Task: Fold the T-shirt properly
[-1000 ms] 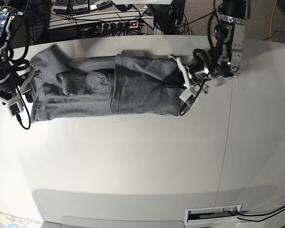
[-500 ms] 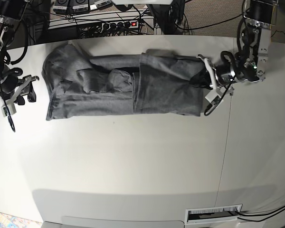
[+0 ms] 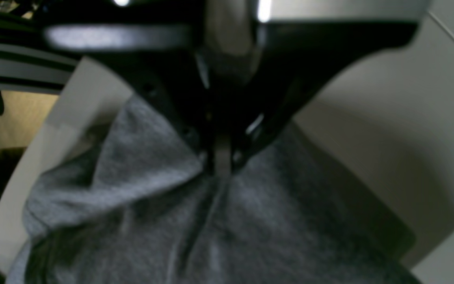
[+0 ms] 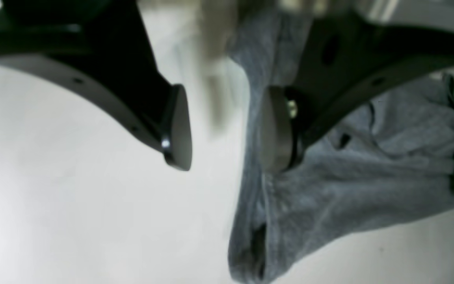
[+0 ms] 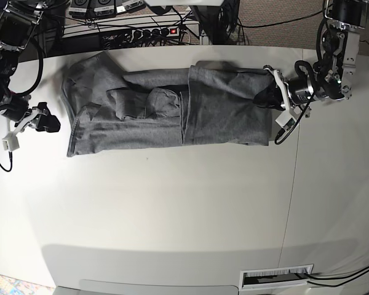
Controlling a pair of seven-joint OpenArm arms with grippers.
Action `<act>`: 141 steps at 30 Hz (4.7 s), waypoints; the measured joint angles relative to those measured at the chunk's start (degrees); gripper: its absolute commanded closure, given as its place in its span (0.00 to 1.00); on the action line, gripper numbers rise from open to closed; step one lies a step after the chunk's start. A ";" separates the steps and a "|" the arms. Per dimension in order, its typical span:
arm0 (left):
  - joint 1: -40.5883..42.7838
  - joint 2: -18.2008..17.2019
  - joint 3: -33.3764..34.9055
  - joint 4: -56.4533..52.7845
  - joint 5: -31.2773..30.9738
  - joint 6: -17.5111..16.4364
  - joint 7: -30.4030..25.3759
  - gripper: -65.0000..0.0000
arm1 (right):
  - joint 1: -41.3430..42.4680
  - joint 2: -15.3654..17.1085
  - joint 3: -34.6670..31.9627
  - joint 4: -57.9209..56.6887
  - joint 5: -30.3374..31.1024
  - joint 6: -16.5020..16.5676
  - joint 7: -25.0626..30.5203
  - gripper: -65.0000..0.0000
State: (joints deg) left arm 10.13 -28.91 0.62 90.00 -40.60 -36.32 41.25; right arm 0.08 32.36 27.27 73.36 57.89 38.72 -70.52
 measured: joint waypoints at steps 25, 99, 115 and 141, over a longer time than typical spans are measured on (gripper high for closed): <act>0.22 0.07 0.02 -0.02 -1.51 -1.33 0.28 1.00 | 2.01 -3.72 -11.96 0.02 -2.27 0.13 0.26 0.54; 0.61 20.24 7.56 -0.66 5.49 -2.75 2.14 1.00 | 2.62 -31.32 -21.79 19.12 11.67 0.98 -10.67 1.00; 1.77 15.65 7.54 13.92 4.07 1.44 10.27 1.00 | 2.45 -30.32 -26.16 19.12 4.31 1.01 -10.58 1.00; 9.46 8.20 7.56 6.84 21.49 3.69 -21.84 1.00 | 1.55 -32.74 -26.62 19.12 13.66 0.98 -10.43 1.00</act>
State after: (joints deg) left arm 19.59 -20.71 8.19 96.84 -19.11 -32.62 19.42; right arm 1.63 -0.38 0.64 92.49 71.55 39.70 -80.95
